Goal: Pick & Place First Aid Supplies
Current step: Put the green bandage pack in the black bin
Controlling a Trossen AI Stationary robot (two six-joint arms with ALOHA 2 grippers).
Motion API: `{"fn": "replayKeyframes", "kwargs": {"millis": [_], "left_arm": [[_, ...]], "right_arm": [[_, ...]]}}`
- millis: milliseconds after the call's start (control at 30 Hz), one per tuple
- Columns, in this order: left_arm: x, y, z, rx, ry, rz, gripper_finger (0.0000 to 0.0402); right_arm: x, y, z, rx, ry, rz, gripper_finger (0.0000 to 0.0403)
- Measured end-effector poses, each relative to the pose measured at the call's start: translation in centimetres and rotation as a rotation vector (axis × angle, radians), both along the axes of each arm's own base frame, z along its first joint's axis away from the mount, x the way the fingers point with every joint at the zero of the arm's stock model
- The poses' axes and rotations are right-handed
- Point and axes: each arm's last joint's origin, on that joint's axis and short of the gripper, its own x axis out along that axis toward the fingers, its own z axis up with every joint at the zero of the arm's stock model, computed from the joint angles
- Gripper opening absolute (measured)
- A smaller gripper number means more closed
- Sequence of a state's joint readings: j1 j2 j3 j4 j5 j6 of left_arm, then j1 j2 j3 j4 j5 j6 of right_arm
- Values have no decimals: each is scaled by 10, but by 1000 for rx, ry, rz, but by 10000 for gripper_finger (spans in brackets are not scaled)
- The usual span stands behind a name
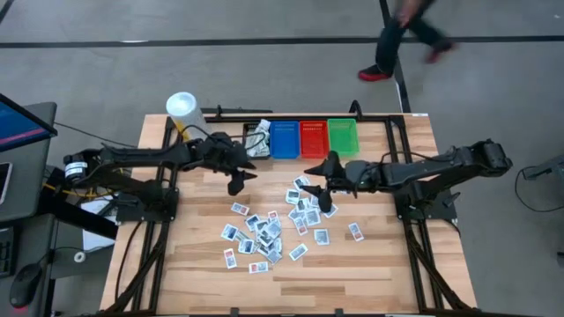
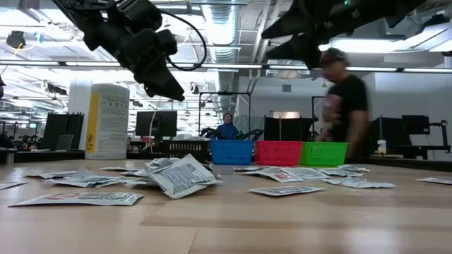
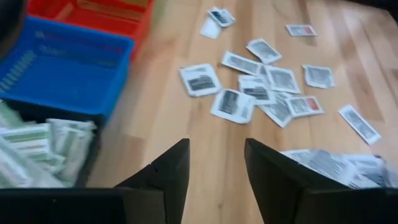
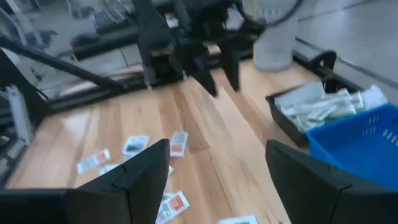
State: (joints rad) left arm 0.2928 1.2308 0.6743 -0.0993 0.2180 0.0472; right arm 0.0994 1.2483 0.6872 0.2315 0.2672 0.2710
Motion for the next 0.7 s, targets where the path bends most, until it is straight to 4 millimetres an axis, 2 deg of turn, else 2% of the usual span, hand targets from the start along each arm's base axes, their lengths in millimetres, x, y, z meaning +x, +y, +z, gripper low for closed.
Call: {"fn": "replayKeyframes", "kwargs": {"millis": [133, 367, 700], "left_arm": [[1, -11, -3, -28, 32, -31, 147], [-3, -17, -7, -126, 76, -127, 140], [-2, -23, -7, -138, 76, -173, 137]], "right_arm": [[4, 1, -21, -27, 132, -25, 260], [-8, -19, -55, 31, 459, -162, 260], [-31, -34, -71, -48, 765, -166, 260]]}}
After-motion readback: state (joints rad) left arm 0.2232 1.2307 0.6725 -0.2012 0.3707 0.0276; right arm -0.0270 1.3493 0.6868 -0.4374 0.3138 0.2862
